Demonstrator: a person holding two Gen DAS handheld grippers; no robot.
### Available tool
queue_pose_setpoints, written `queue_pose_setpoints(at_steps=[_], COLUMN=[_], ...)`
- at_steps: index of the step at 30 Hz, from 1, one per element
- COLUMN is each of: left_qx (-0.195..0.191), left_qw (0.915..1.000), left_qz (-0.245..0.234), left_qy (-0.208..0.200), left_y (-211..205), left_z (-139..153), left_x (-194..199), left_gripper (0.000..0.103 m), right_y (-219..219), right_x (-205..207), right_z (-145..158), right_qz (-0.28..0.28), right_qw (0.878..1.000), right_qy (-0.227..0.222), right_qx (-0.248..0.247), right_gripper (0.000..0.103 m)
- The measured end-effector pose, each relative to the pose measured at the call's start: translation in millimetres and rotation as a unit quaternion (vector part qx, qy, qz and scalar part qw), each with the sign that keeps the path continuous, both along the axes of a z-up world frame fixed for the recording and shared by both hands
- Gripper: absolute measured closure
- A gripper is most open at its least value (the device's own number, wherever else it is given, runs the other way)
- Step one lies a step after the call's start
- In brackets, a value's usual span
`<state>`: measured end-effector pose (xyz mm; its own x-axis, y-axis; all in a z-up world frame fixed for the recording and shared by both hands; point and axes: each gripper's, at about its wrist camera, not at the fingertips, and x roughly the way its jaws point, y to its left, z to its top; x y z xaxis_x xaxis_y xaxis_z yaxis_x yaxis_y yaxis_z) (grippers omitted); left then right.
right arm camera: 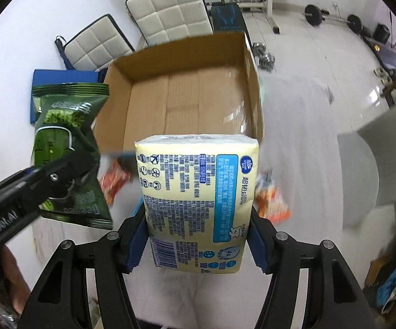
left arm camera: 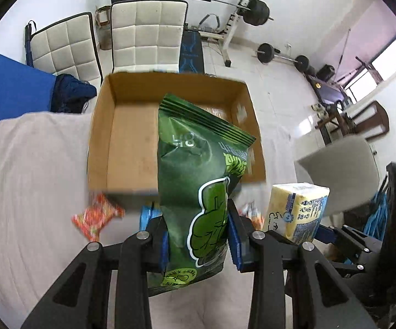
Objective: Organize soft objects
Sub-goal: 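Carry both packs into the box and open both tools to release them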
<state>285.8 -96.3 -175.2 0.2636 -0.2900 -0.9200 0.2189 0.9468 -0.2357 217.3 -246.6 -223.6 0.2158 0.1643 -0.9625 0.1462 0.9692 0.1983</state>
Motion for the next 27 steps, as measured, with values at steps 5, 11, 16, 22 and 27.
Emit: queue_pose_setpoints(at_steps=[5, 11, 16, 22, 27], left_qx=[-0.016, -0.022, -0.053, -0.061, -0.068], left_qw=[0.9993, 0.9973, 0.9907, 0.9843, 0.9813], left_qz=[0.016, 0.02, 0.028, 0.032, 0.024], left_qy=[0.03, 0.067, 0.122, 0.162, 0.178], left_y=[-9, -24, -28, -31, -34], left_z=[-19, -56, -101, -146, -172], left_x=[75, 149, 195, 221, 237], left_gripper=[0.072, 0.072, 0.072, 0.072, 0.072], right_y=[-13, -28, -23, -14, -7], right_x=[73, 153, 199, 237, 252], right_z=[-19, -62, -100, -140, -164], right_qz=[0.006, 0.003, 0.017, 0.046, 0.06], right_qw=[1.0, 0.999, 0.998, 0.994, 0.992], right_qy=[0.006, 0.035, 0.058, 0.083, 0.099], right_qx=[-0.011, -0.012, -0.023, -0.045, -0.054], right_gripper=[0.038, 0.038, 0.038, 0.038, 0.038])
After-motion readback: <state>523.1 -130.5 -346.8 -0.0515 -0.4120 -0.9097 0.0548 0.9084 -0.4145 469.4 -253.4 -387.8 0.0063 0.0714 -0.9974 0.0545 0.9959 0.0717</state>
